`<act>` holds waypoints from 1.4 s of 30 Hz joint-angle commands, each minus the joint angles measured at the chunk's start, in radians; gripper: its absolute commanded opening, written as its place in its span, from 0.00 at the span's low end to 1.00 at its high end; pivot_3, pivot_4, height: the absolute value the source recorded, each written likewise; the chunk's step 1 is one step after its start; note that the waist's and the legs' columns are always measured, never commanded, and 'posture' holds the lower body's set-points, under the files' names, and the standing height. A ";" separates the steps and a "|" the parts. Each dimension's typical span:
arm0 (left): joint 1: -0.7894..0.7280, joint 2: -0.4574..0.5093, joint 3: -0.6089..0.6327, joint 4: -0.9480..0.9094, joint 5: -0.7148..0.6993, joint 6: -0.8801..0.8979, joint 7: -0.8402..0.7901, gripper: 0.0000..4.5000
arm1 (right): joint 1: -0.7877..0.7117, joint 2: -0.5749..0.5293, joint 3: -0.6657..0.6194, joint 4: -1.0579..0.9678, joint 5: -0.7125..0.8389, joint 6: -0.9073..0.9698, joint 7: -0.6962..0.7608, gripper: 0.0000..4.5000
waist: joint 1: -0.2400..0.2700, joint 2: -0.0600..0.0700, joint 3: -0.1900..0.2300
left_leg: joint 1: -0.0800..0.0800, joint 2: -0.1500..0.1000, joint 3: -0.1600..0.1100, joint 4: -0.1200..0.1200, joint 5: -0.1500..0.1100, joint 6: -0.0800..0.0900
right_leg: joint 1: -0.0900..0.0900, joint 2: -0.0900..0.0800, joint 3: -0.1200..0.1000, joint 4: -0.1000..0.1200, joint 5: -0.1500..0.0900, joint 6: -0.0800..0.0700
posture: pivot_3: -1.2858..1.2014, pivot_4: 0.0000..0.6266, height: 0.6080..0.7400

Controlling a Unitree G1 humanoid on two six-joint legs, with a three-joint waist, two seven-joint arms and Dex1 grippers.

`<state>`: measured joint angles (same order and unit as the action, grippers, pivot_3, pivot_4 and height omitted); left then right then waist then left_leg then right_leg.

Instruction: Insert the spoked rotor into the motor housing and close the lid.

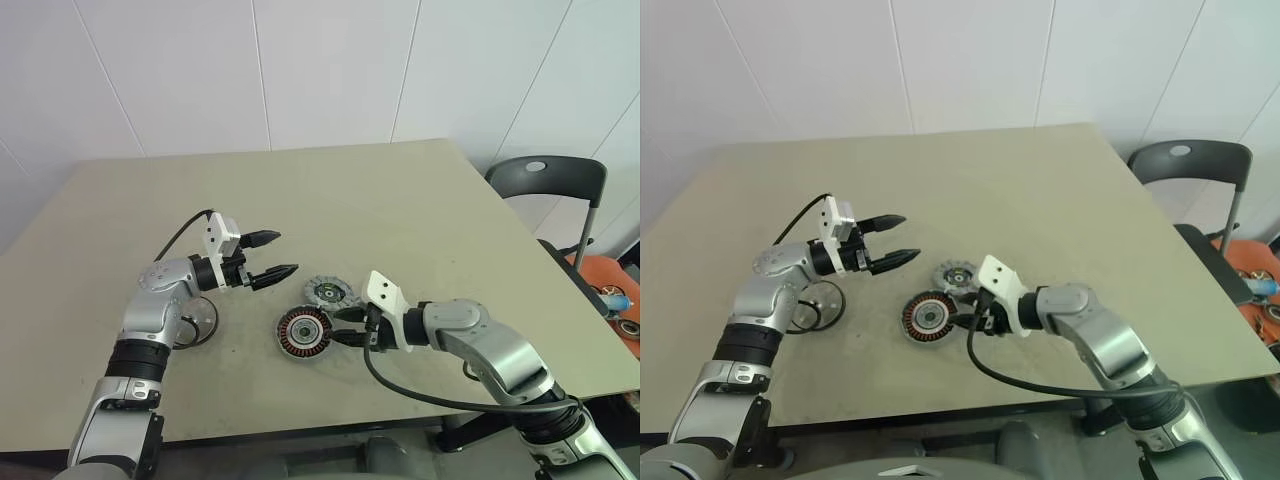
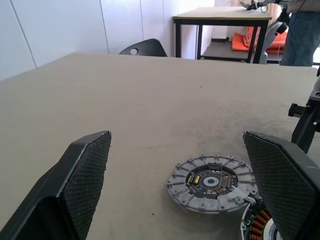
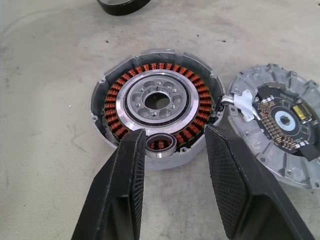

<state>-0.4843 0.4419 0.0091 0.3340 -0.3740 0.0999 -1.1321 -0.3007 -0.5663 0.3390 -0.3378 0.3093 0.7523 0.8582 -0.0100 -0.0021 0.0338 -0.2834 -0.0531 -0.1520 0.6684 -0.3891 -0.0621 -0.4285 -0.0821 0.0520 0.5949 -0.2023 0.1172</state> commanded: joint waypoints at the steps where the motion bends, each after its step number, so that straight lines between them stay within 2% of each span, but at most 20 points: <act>1: -0.021 0.003 0.008 -0.019 0.001 -0.013 0.003 1.00 | -0.016 0.018 0.012 -0.013 0.009 0.005 0.001 0.43 | 0.000 0.000 0.000 | 0.000 0.000 0.000 0.000 0.000 0.000 | 0.000 0.000 0.000 0.000 0.000 0.000 | 0.52 0.00 1.00; 13: -0.019 0.005 0.010 -0.045 -0.004 -0.001 0.015 1.00 | -0.039 0.034 0.088 0.012 -0.038 0.010 -0.015 0.43 | 0.000 0.000 0.000 | 0.000 0.000 0.000 0.000 0.000 0.000 | 0.000 0.000 0.000 0.000 0.000 0.000 | 0.52 0.00 1.00; 16: -0.020 0.004 0.009 -0.048 -0.005 0.002 0.019 1.00 | -0.045 0.027 0.090 0.019 -0.043 0.008 -0.012 0.32 | 0.000 0.000 0.000 | 0.000 0.000 0.000 0.000 0.000 0.000 | 0.000 0.000 0.000 0.000 0.000 0.000 | 0.52 0.00 1.00; 20: -0.020 0.003 0.008 -0.053 -0.006 0.004 0.025 1.00 | -0.052 0.015 0.095 0.021 -0.050 0.009 -0.005 0.05 | -0.001 0.000 0.000 | 0.001 0.000 0.000 0.000 0.000 0.000 | 0.000 0.000 0.000 0.000 0.000 0.000 | 0.52 0.00 1.00; 21: -0.021 0.002 0.008 -0.056 -0.007 0.006 0.026 1.00 | -0.054 0.012 0.096 0.021 -0.052 0.008 -0.002 0.01 | -0.001 0.000 0.000 | 0.001 0.000 0.000 0.000 0.000 0.000 | 0.000 0.000 0.000 0.000 0.000 0.000 | 0.52 0.00 1.00; 31: -0.026 -0.001 0.008 -0.057 -0.006 0.007 0.033 1.00 | -0.076 0.035 0.062 0.025 -0.040 0.006 0.000 0.01 | 0.000 0.000 0.000 | 0.001 0.000 0.000 0.000 0.000 0.000 | 0.000 0.000 0.000 0.000 0.000 0.000 | 0.52 0.00 1.00; 39: -0.026 -0.002 0.009 -0.049 -0.003 0.001 0.031 1.00 | -0.108 -0.007 0.092 -0.021 -0.056 0.055 0.025 0.01 | 0.000 0.000 0.000 | 0.000 0.000 0.000 0.000 0.000 0.000 | 0.000 0.000 0.000 0.000 0.000 0.000 | 0.52 0.00 1.00; 40: -0.027 -0.003 0.009 -0.046 -0.003 -0.001 0.031 1.00 | -0.112 -0.012 0.098 -0.023 -0.058 0.062 0.028 0.09 | 0.000 0.000 0.000 | 0.000 0.000 0.000 0.000 0.000 0.000 | 0.000 0.000 0.000 0.000 0.000 0.000 | 0.52 0.00 1.00; 42: -0.026 -0.005 0.009 -0.039 -0.001 -0.007 0.030 1.00 | -0.117 -0.018 0.108 -0.023 -0.058 0.075 0.032 0.20 | 0.000 0.000 0.000 | 0.000 0.000 0.000 0.000 0.000 0.000 | 0.000 0.000 0.000 0.000 0.000 0.000 | 0.52 0.00 1.00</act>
<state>-0.4850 0.4331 0.0093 0.3101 -0.3737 0.1048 -1.1021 -0.3986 -0.5798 0.4413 -0.3297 0.2515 0.8203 0.8834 -0.0103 -0.0025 0.0335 -0.2829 -0.0530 -0.1520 0.6685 -0.3890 -0.0622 -0.4283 -0.0820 0.0520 0.5951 -0.2020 0.1168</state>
